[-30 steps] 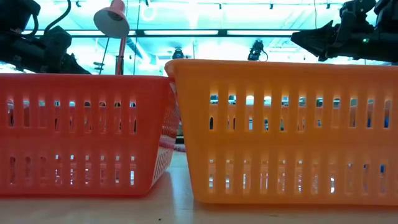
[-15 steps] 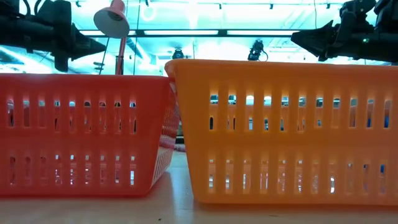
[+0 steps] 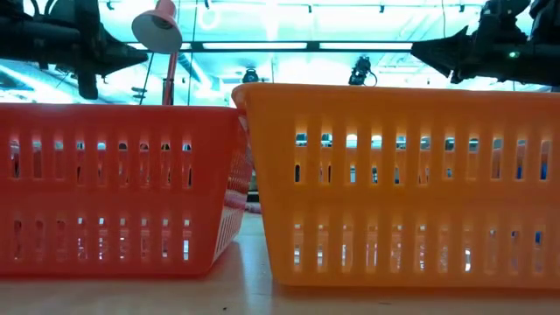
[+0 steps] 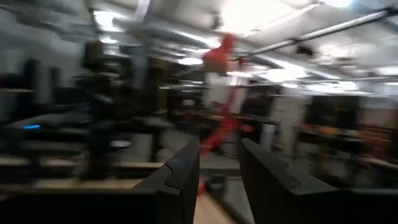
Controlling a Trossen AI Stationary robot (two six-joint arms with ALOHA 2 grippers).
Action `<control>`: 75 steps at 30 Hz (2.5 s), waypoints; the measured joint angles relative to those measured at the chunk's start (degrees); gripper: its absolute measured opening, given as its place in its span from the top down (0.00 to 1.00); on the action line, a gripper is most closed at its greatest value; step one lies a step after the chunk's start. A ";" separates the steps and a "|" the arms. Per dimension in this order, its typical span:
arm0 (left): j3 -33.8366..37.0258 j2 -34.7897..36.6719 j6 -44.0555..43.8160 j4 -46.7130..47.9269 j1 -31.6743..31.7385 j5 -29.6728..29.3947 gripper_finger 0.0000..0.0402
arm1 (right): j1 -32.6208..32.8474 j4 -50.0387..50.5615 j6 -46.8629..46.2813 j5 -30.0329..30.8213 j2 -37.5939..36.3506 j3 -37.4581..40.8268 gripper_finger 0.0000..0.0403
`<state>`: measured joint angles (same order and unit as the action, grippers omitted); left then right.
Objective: Sort crayons
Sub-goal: Put the black crayon into the blue bin
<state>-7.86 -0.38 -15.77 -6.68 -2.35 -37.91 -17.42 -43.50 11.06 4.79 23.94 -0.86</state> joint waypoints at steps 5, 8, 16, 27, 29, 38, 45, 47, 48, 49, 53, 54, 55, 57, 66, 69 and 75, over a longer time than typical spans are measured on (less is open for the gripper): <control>0.00 0.02 -0.15 -5.23 0.00 0.01 0.97 | -0.96 -3.74 -5.81 13.71 0.01 0.00 0.71; 0.00 0.02 -1.54 -6.94 0.00 0.00 0.97 | -1.19 -6.80 -22.47 19.36 0.03 0.00 0.71; 0.00 0.02 -15.96 -12.90 0.00 -2.33 0.97 | -3.39 -3.03 -51.32 20.90 0.75 0.02 0.71; 0.00 -3.54 -25.77 -13.59 0.00 -2.51 0.97 | -3.84 -4.43 -49.67 8.52 2.46 0.02 0.71; 0.00 -5.08 -28.18 -13.79 0.00 -2.50 0.97 | -3.84 -4.44 -48.64 9.83 2.75 0.02 0.71; 0.00 -14.97 -36.18 -18.80 -0.09 -2.76 0.97 | -3.84 -4.48 -51.85 8.40 4.73 0.00 0.71; 0.00 -22.83 -41.89 -19.66 -0.09 -3.50 0.87 | -3.84 1.62 -49.80 5.47 10.47 -5.75 0.71; -0.51 -24.61 -42.61 -19.28 -0.09 -3.50 0.82 | -3.84 6.45 -47.34 3.68 13.02 -9.33 0.71; -1.08 -25.53 -42.36 -19.30 -0.09 -3.43 0.79 | -3.84 9.21 -46.05 2.71 14.34 -11.31 0.71; -1.73 -26.41 -41.57 -19.44 -0.09 -3.15 0.77 | -3.84 12.02 -44.68 1.73 15.75 -13.29 0.71; -4.75 -29.08 -36.94 -18.41 -0.09 -1.02 0.69 | -3.84 20.31 -39.94 -2.84 21.21 -20.23 0.71; -5.54 -29.52 -36.32 -17.84 -0.09 -0.30 0.67 | -3.84 21.56 -38.79 -4.02 22.59 -21.57 0.71; -6.28 -29.92 -36.09 -16.98 -0.09 0.17 0.67 | -3.84 22.40 -37.84 -4.93 23.88 -22.85 0.71; -7.56 -30.57 -36.11 -14.66 -0.09 1.58 0.66 | -3.84 23.69 -36.68 -6.50 26.36 -25.06 0.71; -13.63 -33.45 -37.01 -5.19 -0.09 4.81 0.66 | -3.84 24.52 -35.46 -15.34 36.76 -30.79 0.71; -14.33 -33.97 -36.71 -4.99 -0.09 4.81 0.66 | -3.84 24.29 -36.30 -16.52 38.69 -31.97 0.71; -14.39 -34.18 -36.66 -4.97 -0.09 4.81 0.66 | -3.84 24.28 -35.89 -18.40 40.92 -33.89 0.71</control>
<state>-22.24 -34.56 -52.43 -11.64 -2.44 -33.10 -21.26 -19.22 -24.83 -13.60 64.85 -34.76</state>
